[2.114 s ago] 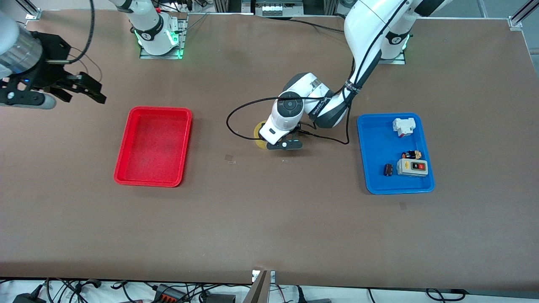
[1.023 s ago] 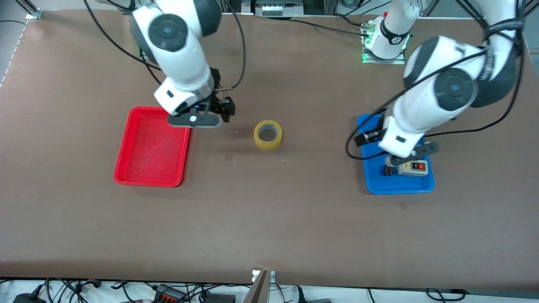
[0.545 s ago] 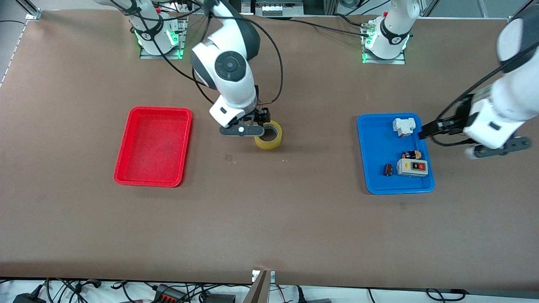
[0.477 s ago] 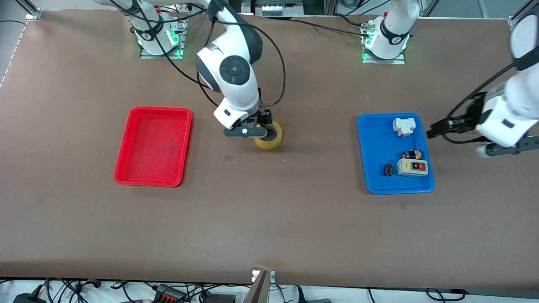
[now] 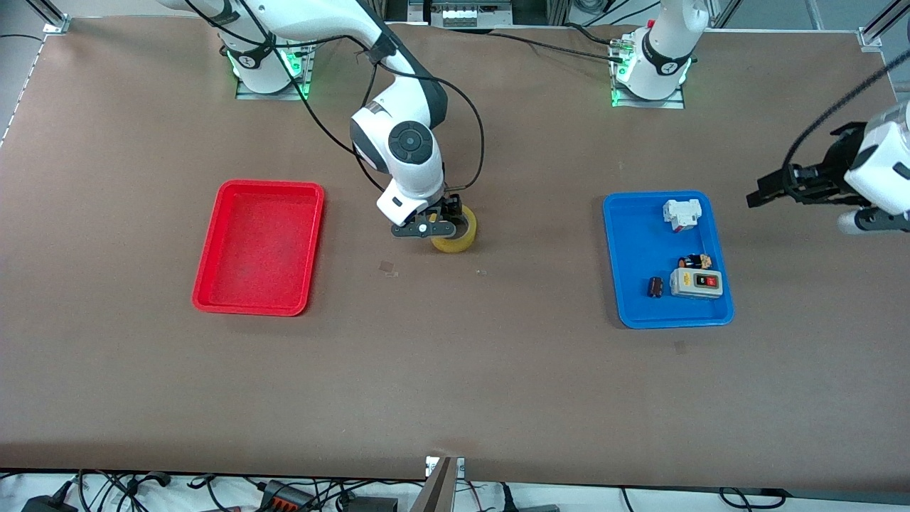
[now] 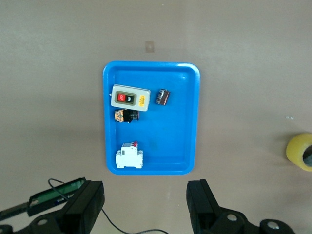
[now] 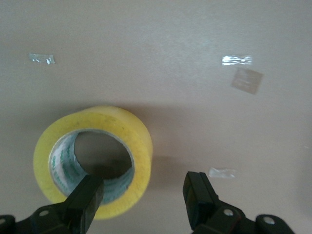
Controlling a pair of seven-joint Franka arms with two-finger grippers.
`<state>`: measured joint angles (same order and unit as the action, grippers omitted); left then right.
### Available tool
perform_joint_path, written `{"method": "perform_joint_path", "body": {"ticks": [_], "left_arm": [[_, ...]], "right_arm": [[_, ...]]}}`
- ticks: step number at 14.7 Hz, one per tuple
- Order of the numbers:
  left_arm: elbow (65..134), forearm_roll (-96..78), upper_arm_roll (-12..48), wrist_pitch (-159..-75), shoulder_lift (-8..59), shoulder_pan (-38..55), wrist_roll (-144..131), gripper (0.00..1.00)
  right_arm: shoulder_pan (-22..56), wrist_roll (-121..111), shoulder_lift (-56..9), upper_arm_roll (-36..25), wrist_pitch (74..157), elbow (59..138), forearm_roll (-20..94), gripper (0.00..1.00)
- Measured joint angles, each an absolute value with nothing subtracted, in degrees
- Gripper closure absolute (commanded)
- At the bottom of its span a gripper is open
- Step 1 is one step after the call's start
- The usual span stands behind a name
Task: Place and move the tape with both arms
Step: 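Lower the right gripper onto the tape while the left gripper withdraws, then close the right gripper on the yellow tape roll's rim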
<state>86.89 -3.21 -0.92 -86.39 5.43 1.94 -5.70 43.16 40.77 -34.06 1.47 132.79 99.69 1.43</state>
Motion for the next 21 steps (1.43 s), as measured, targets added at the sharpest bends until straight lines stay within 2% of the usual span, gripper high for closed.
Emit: {"method": "perform_joint_path", "body": {"ticks": [7, 14, 15, 16, 17, 18, 20, 21], "left_arm": [[88.11, -3.21, -1.12, -89.53, 3.6, 3.55, -5.36, 0.0], [88.23, -3.0, -1.32, -86.7, 3.46, 3.79, -5.38, 0.0], [88.23, -2.96, -1.35, -86.68, 3.44, 3.74, -5.38, 0.0], [88.23, -2.95, -1.36, -86.68, 3.44, 3.71, -5.38, 0.0], [88.23, -2.94, -1.36, -86.68, 3.44, 3.71, -5.38, 0.0], [88.23, -2.94, -1.36, -86.67, 3.44, 3.71, -5.38, 0.0], [88.23, -2.94, -1.36, -86.63, 3.44, 3.71, -5.38, 0.0], [88.23, -2.94, -1.36, -86.6, 3.44, 3.71, -5.38, 0.0]], "right_arm": [[43.18, 40.77, -36.72, 1.39, 135.88, 99.69, 1.43, 0.02], [43.17, 40.77, -38.23, 1.3, 137.38, 99.68, 1.43, 0.08], [43.17, 40.77, -38.28, 1.29, 137.43, 99.68, 1.43, 0.14], [43.17, 40.77, -38.31, 1.28, 137.44, 99.68, 1.43, 0.31], [43.17, 40.77, -38.35, 1.28, 137.45, 99.68, 1.43, 0.56], [43.18, 40.77, -38.39, 1.28, 137.46, 99.68, 1.42, 0.74], [43.19, 40.77, -38.43, 1.28, 137.53, 99.68, 1.42, 0.96], [43.2, 40.77, -38.43, 1.28, 137.57, 99.67, 1.42, 1.0]]}}
